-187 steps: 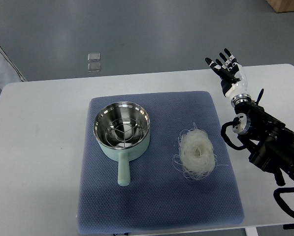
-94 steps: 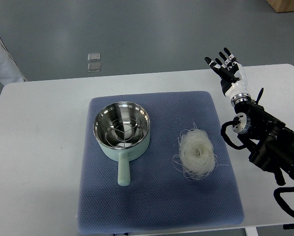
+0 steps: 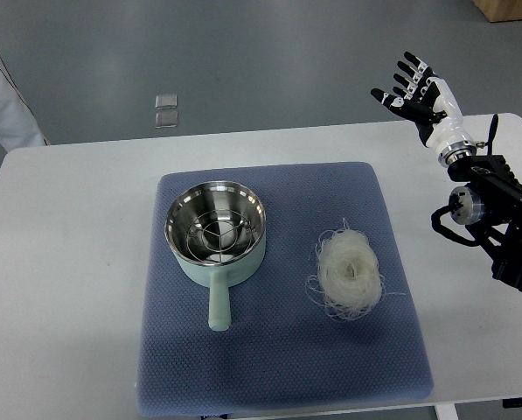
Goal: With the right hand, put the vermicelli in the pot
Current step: 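Swing the right hand over the white vermicelli bundle, fingers open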
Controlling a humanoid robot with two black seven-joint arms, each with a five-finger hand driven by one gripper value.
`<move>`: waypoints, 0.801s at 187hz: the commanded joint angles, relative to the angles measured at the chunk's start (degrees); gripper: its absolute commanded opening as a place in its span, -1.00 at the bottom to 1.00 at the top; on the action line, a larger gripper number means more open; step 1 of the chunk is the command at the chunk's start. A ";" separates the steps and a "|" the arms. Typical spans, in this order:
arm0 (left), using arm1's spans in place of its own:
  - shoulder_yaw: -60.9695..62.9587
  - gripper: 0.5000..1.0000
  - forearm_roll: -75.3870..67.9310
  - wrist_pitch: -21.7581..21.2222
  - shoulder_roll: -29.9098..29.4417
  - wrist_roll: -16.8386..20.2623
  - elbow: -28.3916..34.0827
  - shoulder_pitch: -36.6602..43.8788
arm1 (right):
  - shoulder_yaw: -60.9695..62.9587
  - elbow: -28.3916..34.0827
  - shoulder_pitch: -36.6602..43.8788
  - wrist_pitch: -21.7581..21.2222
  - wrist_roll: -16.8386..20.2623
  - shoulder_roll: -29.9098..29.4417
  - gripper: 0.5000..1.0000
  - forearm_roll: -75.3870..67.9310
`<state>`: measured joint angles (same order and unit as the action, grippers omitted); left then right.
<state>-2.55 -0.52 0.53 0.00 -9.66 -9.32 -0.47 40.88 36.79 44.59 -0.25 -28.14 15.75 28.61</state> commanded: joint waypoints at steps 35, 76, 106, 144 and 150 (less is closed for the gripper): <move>0.00 1.00 0.00 0.00 0.00 0.00 0.00 -0.05 | -8.10 6.98 0.93 -7.13 -0.34 12.03 0.71 19.38; 0.00 1.00 0.00 0.00 0.00 0.00 0.00 -0.05 | -9.33 15.86 2.96 -12.93 -0.86 18.53 0.71 36.61; 0.00 1.00 0.00 0.00 0.00 0.00 0.00 -0.05 | -10.73 23.33 7.70 -21.19 -0.86 23.54 0.71 46.89; 0.09 1.00 0.00 0.00 0.00 0.00 0.00 0.03 | -15.39 33.78 11.74 -30.94 -0.86 27.05 0.71 56.82; 0.09 1.00 0.00 0.00 0.00 0.00 -0.08 -0.05 | -16.79 35.27 12.18 -31.47 -0.86 27.67 0.71 58.31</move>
<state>-2.55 -0.53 0.53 0.00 -9.67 -9.35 -0.54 27.52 67.24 55.56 -28.80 -29.01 41.78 82.55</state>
